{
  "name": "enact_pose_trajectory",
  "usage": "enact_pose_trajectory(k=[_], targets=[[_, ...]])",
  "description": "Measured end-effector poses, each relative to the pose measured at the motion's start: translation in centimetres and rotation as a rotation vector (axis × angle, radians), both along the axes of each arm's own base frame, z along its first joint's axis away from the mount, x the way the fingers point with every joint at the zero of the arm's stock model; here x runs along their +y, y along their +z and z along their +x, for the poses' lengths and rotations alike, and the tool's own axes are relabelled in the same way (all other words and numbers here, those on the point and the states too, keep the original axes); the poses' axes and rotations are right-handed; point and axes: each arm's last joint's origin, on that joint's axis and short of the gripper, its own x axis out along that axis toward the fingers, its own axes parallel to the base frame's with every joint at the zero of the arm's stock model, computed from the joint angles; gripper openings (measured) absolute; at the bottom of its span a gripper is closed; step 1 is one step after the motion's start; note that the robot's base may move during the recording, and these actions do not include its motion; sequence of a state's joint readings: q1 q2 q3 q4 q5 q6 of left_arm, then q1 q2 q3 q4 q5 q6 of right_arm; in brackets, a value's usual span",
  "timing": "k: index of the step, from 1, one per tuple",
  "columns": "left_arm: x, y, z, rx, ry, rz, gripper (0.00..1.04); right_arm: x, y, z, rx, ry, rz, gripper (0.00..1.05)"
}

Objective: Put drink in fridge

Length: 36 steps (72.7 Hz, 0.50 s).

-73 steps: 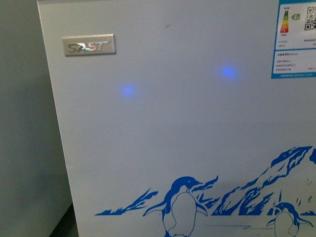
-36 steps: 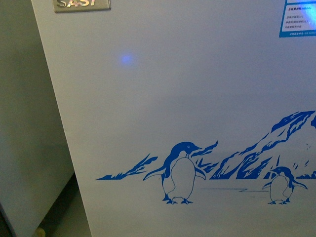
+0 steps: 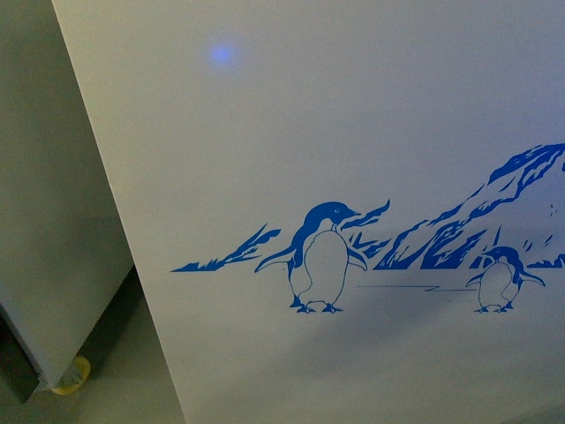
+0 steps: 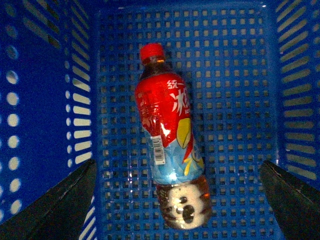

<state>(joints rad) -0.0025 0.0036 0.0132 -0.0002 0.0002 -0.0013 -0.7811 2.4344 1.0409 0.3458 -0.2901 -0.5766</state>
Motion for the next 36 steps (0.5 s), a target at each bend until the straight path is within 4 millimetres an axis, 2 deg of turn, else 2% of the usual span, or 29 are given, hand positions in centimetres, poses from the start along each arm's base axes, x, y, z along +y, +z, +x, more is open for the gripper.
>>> enact_pose_trajectory(k=[17,36], targets=[[0.0,0.0,0.0,0.0,0.0,0.0,0.97,0.2,-6.4,2.0,0.072,0.01,0.005,0.98],[0.0,0.0,0.0,0.0,0.0,0.0,0.97,0.0,-10.6,3.8,0.102,0.01,0.006,0.98]])
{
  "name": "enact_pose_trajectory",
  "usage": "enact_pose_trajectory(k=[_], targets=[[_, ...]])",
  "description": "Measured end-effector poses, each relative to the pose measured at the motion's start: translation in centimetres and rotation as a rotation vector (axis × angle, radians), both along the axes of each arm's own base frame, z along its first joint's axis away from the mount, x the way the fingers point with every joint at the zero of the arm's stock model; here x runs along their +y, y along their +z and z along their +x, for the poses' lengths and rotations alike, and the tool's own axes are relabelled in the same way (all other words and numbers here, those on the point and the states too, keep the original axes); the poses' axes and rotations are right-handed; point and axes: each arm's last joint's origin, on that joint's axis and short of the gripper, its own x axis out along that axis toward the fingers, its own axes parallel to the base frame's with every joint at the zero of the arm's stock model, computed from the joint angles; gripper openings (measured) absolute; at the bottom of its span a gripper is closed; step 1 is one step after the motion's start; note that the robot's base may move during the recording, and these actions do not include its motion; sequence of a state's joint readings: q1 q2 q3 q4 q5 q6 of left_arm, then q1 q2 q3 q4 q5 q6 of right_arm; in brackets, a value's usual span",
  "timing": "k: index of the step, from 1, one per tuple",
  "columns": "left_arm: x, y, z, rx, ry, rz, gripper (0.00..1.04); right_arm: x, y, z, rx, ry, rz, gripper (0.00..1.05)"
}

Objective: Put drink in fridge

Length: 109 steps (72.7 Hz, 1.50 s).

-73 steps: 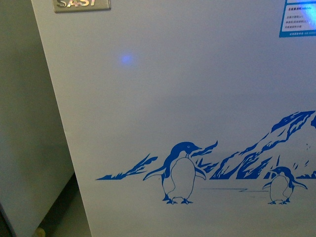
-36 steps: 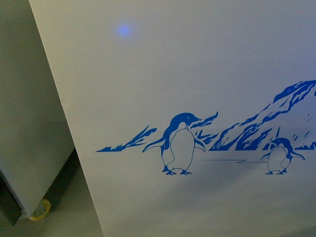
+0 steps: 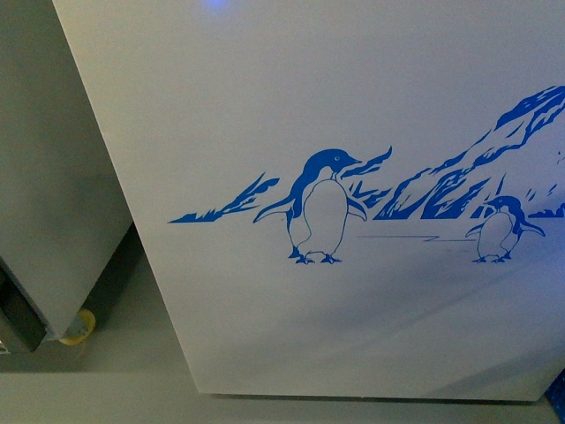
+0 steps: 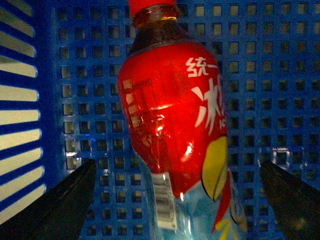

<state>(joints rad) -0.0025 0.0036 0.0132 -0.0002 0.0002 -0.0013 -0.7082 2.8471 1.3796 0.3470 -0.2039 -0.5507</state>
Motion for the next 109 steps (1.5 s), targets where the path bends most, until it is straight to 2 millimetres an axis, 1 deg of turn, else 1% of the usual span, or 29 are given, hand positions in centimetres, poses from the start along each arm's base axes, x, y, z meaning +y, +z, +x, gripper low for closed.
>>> enact_pose_trajectory(k=[11,24,41,44,46,49,57,60,66,71,79,86,87,92,93,98,99,102,103,107,108,109], targets=[[0.0,0.0,0.0,0.0,0.0,0.0,0.97,0.1,-1.9,0.9,0.02,0.009,-0.004,0.98],[0.0,0.0,0.0,0.0,0.0,0.0,0.97,0.1,-3.9,1.3,0.042,0.006,-0.015,0.98],[0.0,0.0,0.0,0.0,0.0,0.0,0.97,-0.1,-5.0,1.4,0.053,-0.001,-0.024,0.98],[0.0,0.0,0.0,0.0,0.0,0.0,0.97,-0.1,-5.0,1.4,0.052,-0.001,-0.024,0.93],[0.0,0.0,0.0,0.0,0.0,0.0,0.97,-0.1,-5.1,1.4,0.051,0.001,-0.021,0.86],[0.0,0.0,0.0,0.0,0.0,0.0,0.97,-0.1,-5.1,1.4,0.051,0.0,-0.024,0.81],[0.0,0.0,0.0,0.0,0.0,0.0,0.97,0.0,-5.1,1.3,0.048,-0.003,-0.025,0.56],[0.0,0.0,0.0,0.0,0.0,0.0,0.97,0.1,-5.1,1.1,0.047,-0.004,-0.026,0.51],[0.0,0.0,0.0,0.0,0.0,0.0,0.97,0.2,-4.8,1.0,0.038,-0.008,-0.028,0.43],[0.0,0.0,0.0,0.0,0.0,0.0,0.97,0.3,-4.5,0.9,0.03,-0.013,-0.03,0.4],[0.0,0.0,0.0,0.0,0.0,0.0,0.97,0.6,-3.0,0.4,-0.002,-0.032,-0.028,0.39],[0.0,0.0,0.0,0.0,0.0,0.0,0.97,0.6,-0.7,0.2,-0.054,-0.03,-0.044,0.38],[0.0,0.0,0.0,0.0,0.0,0.0,0.97,0.6,0.1,0.2,-0.073,-0.03,-0.049,0.38],[0.0,0.0,0.0,0.0,0.0,0.0,0.97,0.4,2.4,0.2,-0.131,-0.027,-0.06,0.38],[0.0,0.0,0.0,0.0,0.0,0.0,0.97,0.4,3.5,0.1,-0.158,-0.022,-0.066,0.38],[0.0,0.0,0.0,0.0,0.0,0.0,0.97,0.2,6.5,0.1,-0.225,-0.012,-0.084,0.38],[0.0,0.0,0.0,0.0,0.0,0.0,0.97,0.2,7.8,0.0,-0.253,-0.009,-0.088,0.38],[0.0,0.0,0.0,0.0,0.0,0.0,0.97,0.2,9.7,-0.2,-0.293,0.002,-0.096,0.38],[0.0,0.0,0.0,0.0,0.0,0.0,0.97,0.3,11.0,-0.4,-0.321,0.009,-0.102,0.38],[0.0,0.0,0.0,0.0,0.0,0.0,0.97,0.5,13.5,-1.0,-0.368,0.022,-0.107,0.38],[0.0,0.0,0.0,0.0,0.0,0.0,0.97,0.7,14.6,-1.4,-0.39,0.028,-0.109,0.38],[0.0,0.0,0.0,0.0,0.0,0.0,0.97,0.8,15.2,-1.6,-0.401,0.032,-0.11,0.38]])
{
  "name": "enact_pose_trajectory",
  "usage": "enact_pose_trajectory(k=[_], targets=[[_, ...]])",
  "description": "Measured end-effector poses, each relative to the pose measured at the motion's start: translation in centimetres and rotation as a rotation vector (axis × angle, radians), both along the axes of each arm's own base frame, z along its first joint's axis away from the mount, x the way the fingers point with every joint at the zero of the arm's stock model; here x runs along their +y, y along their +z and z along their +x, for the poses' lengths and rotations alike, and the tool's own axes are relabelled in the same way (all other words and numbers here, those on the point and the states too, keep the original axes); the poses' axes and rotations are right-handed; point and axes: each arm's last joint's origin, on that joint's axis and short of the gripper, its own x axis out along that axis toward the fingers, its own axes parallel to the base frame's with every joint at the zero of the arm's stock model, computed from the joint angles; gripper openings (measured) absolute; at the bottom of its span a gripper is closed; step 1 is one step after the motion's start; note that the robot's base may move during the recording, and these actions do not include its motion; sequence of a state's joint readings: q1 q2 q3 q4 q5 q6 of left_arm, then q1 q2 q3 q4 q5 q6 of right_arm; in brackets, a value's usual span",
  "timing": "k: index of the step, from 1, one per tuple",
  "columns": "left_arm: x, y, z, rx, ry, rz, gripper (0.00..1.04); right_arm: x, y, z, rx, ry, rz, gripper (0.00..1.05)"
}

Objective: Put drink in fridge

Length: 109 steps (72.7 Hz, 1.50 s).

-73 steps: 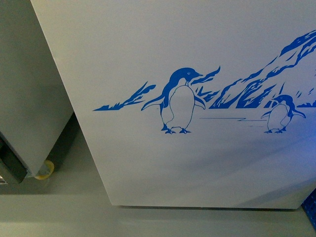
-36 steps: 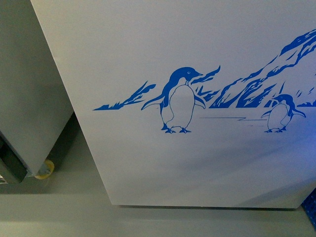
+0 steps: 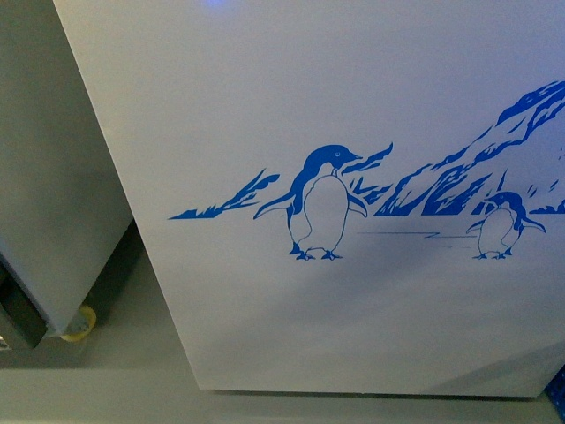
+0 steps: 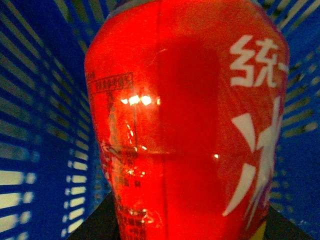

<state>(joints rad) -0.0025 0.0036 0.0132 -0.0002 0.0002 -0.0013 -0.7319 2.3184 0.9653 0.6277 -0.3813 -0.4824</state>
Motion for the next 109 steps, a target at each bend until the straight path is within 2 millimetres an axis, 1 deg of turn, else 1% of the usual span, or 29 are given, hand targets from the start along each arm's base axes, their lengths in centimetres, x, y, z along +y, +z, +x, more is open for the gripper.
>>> enact_pose_trajectory(k=[4,5,11,12,17,18,23,25,28,30,32,33,38,39,43,44,47,49,53,60,69,74,76,88,99,109], targets=[[0.0,0.0,0.0,0.0,0.0,0.0,0.97,0.5,2.1,-0.9,-0.038,0.015,-0.001,0.38],[0.0,0.0,0.0,0.0,0.0,0.0,0.97,0.8,3.2,-1.4,-0.056,0.019,0.001,0.38],[0.0,0.0,0.0,0.0,0.0,0.0,0.97,1.9,5.9,-2.9,-0.103,0.033,0.017,0.38],[0.0,0.0,0.0,0.0,0.0,0.0,0.97,2.2,6.8,-3.4,-0.119,0.035,0.027,0.38],[0.0,0.0,0.0,0.0,0.0,0.0,0.97,3.1,8.9,-4.6,-0.162,0.042,0.037,0.38],[0.0,0.0,0.0,0.0,0.0,0.0,0.97,3.4,9.8,-4.9,-0.18,0.046,0.039,0.38],[0.0,0.0,0.0,0.0,0.0,0.0,0.97,4.2,12.2,-5.8,-0.233,0.052,0.047,0.37],[0.0,0.0,0.0,0.0,0.0,0.0,0.97,4.9,14.2,-6.3,-0.28,0.056,0.048,0.37],[0.0,0.0,0.0,0.0,0.0,0.0,0.97,5.4,15.8,-6.8,-0.321,0.062,0.051,0.37],[0.0,0.0,0.0,0.0,0.0,0.0,0.97,6.2,17.8,-7.3,-0.373,0.074,0.044,0.37],[0.0,0.0,0.0,0.0,0.0,0.0,0.97,6.6,18.8,-7.6,-0.398,0.074,0.04,0.37],[0.0,0.0,0.0,0.0,0.0,0.0,0.97,7.1,19.7,-7.8,-0.424,0.074,0.042,0.37],[0.0,0.0,0.0,0.0,0.0,0.0,0.97,8.3,21.9,-8.4,-0.481,0.082,0.034,0.37],[0.0,0.0,0.0,0.0,0.0,0.0,0.97,8.8,22.6,-8.6,-0.499,0.081,0.036,0.37],[0.0,0.0,0.0,0.0,0.0,0.0,0.97,9.8,23.8,-9.0,-0.543,0.082,0.045,0.37],[0.0,0.0,0.0,0.0,0.0,0.0,0.97,10.4,24.4,-9.2,-0.563,0.085,0.05,0.37],[0.0,0.0,0.0,0.0,0.0,0.0,0.97,11.2,25.1,-9.4,-0.586,0.086,0.062,0.37],[0.0,0.0,0.0,0.0,0.0,0.0,0.97,12.3,25.9,-9.7,-0.611,0.091,0.071,0.37],[0.0,0.0,0.0,0.0,0.0,0.0,0.97,13.7,26.6,-9.9,-0.637,0.099,0.08,0.37],[0.0,0.0,0.0,0.0,0.0,0.0,0.97,17.0,27.8,-10.6,-0.689,0.106,0.101,0.37],[0.0,0.0,0.0,0.0,0.0,0.0,0.97,19.3,28.5,-11.8,-0.725,0.095,0.099,0.37],[0.0,0.0,0.0,0.0,0.0,0.0,0.97,20.6,28.9,-12.7,-0.754,0.087,0.085,0.37],[0.0,0.0,0.0,0.0,0.0,0.0,0.97,21.3,29.2,-13.3,-0.771,0.08,0.078,0.37],[0.0,0.0,0.0,0.0,0.0,0.0,0.97,23.2,29.8,-15.9,-0.84,0.051,0.03,0.37],[0.0,0.0,0.0,0.0,0.0,0.0,0.97,23.8,29.5,-17.8,-0.87,0.014,-0.007,0.37],[0.0,0.0,0.0,0.0,0.0,0.0,0.97,24.0,29.2,-18.9,-0.894,-0.003,-0.02,0.37]])
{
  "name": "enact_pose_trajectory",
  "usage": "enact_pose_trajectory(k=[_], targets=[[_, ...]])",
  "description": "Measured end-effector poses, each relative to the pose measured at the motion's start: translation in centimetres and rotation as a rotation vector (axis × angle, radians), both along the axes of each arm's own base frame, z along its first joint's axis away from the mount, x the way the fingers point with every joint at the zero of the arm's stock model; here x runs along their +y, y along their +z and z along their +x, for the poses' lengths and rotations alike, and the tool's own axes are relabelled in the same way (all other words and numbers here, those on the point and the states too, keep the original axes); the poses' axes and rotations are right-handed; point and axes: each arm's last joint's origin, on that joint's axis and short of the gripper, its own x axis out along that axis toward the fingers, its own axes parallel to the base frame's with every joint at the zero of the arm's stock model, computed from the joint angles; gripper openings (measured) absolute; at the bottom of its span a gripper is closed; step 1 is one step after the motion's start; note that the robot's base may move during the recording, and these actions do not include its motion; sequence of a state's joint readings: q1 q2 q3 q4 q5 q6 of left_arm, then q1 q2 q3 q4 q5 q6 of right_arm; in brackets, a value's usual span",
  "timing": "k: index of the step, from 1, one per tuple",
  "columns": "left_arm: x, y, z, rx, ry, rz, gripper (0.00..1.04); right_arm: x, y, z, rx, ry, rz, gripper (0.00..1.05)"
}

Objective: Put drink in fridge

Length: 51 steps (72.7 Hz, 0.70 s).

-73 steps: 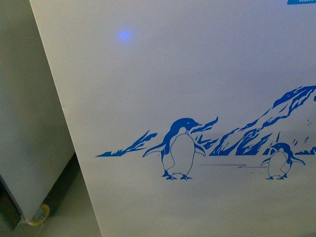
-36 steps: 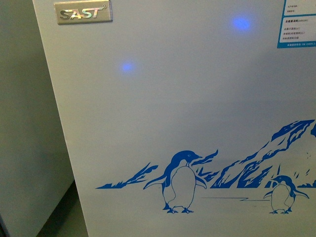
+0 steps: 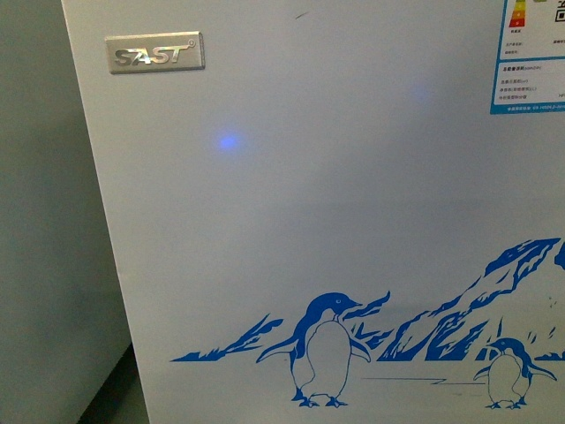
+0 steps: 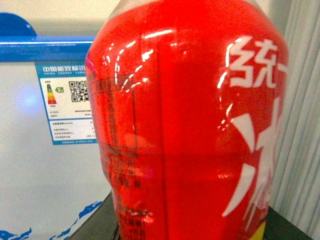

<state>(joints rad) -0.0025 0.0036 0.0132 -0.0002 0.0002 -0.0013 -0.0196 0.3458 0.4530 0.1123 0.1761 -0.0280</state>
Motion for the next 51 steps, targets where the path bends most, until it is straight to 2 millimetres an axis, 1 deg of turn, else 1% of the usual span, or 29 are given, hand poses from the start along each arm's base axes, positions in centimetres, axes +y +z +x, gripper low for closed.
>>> enact_pose_trajectory(k=[12,30,51], targets=[[0.0,0.0,0.0,0.0,0.0,0.0,0.97,0.2,-0.2,-0.2,-0.016,0.006,-0.015,0.37],[0.0,0.0,0.0,0.0,0.0,0.0,0.97,0.1,-1.6,0.1,0.029,-0.007,-0.013,0.37],[0.0,0.0,0.0,0.0,0.0,0.0,0.97,0.1,-1.5,0.0,0.027,-0.006,-0.013,0.37]])
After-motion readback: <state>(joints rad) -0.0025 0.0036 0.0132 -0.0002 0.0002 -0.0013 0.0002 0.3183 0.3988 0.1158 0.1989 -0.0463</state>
